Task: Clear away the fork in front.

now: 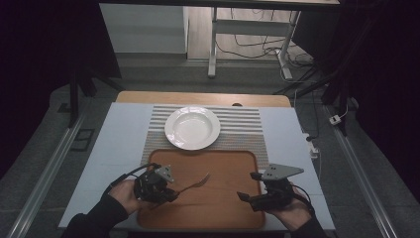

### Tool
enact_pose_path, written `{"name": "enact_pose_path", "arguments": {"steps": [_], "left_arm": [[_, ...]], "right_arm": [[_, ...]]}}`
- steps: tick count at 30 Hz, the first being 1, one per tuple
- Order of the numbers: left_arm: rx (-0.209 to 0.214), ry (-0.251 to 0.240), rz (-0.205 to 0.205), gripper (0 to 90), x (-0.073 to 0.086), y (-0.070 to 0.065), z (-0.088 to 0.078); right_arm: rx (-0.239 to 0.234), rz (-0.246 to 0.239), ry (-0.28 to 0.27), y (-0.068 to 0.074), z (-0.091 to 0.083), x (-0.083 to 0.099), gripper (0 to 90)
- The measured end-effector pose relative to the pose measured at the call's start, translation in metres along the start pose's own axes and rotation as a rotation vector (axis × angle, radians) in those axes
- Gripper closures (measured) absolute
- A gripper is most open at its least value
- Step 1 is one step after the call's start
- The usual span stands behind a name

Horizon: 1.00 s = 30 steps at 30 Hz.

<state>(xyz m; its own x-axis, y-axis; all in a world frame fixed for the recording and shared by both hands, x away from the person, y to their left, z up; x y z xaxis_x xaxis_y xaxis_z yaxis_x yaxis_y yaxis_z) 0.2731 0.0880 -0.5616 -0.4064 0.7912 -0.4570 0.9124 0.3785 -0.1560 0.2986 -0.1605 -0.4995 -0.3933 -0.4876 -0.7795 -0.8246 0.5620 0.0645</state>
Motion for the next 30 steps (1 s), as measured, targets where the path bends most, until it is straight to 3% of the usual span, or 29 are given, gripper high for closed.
{"name": "enact_pose_path", "arguments": {"steps": [4,11,18,24,30], "left_arm": [[-0.019,-0.007,-0.054,80.0,0.004,0.004,-0.003],[-0.058,-0.028,-0.186,80.0,0.011,0.008,-0.006],[-0.105,0.013,-0.292,79.9,0.021,0.017,0.0],[-0.123,0.03,-0.419,79.8,0.028,0.029,0.007],[-0.132,0.073,-0.452,79.5,0.032,0.035,0.016]], "right_arm": [[0.055,0.033,0.01,-0.012,-0.006,0.01,14.1],[0.105,0.088,0.026,-0.024,-0.013,0.024,2.3],[0.171,0.087,0.045,-0.03,-0.023,0.037,0.0],[0.181,0.122,0.045,-0.034,-0.03,0.046,0.0],[0.187,0.122,0.06,-0.034,-0.032,0.05,0.0]]}}
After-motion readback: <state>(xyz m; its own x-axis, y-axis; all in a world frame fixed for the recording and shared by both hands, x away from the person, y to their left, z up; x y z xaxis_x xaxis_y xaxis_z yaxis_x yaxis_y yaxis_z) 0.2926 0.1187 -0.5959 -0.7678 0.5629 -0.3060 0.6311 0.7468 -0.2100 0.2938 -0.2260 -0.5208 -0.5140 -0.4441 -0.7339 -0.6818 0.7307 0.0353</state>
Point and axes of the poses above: each handheld gripper's, and its own axes: z roughly forward along the jaws, x roughly out of its underside, y roughly to its left, the point moved 10 cm from there along z, roughly forward along the jaws, and after that the axes turned 1 degree about z, right-handed, at the moved point
